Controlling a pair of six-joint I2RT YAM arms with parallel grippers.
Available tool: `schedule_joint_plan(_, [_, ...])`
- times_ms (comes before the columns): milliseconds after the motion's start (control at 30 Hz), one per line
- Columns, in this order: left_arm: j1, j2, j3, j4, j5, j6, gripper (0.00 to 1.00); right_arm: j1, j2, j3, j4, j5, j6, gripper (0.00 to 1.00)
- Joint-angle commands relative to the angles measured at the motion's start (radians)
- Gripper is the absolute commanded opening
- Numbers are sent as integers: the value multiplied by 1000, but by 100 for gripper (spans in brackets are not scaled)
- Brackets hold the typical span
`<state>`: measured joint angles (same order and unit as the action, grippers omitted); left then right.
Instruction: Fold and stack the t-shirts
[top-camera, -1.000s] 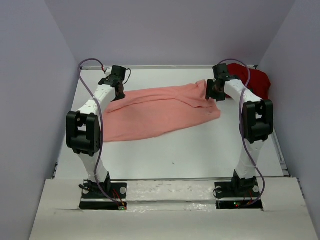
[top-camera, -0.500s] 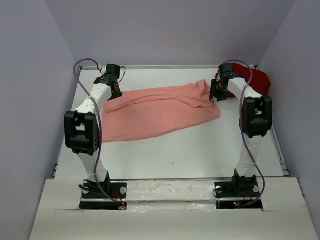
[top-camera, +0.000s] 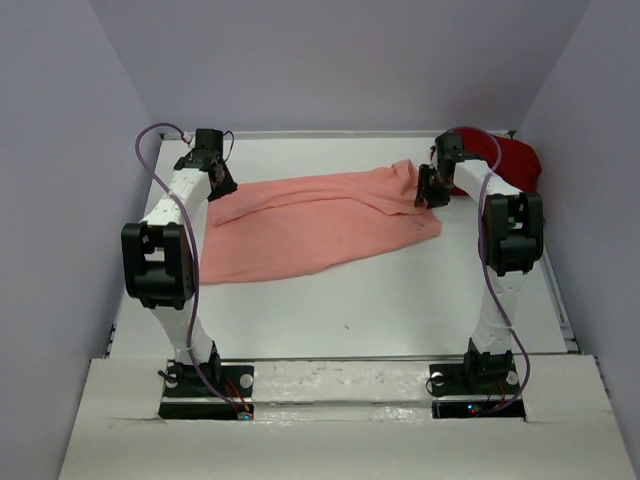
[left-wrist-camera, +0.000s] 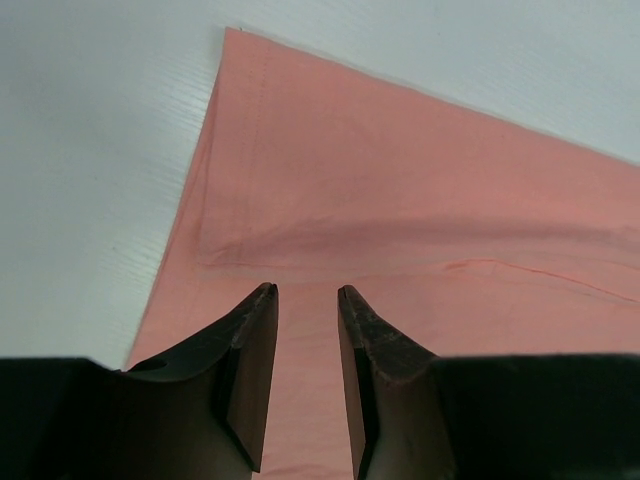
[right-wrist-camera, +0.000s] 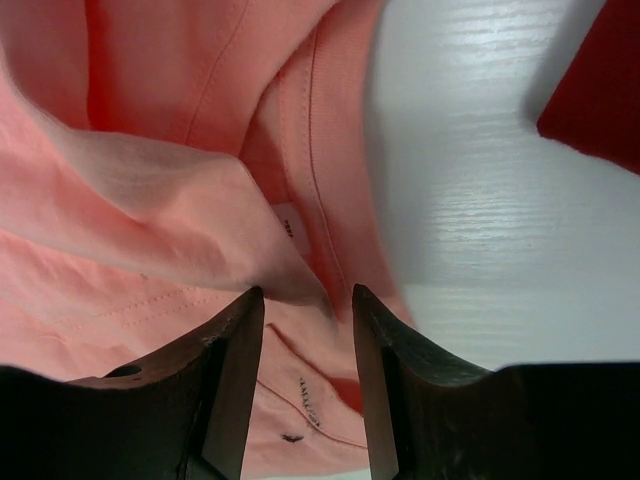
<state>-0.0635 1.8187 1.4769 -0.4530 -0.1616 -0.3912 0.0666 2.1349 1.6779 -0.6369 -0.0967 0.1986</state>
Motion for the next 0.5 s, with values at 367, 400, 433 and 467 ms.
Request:
schedule_joint_plan(367, [88,-30,-53,47,106,-29,41,4,-43,-122,114,-58,45,9])
schedule_joint_plan(400, [88,-24,-56,45,84,-29,41,15,-44,-121,112,-38,48,5])
schedule_joint_plan(433, [88,-21,-62,45,73,-29,41,15,-44,-119,114,-32,48,2])
schedule_joint_plan(467, [90,-19,-72,45,67,-28,41,15,-44,-118,112,-32,44,0])
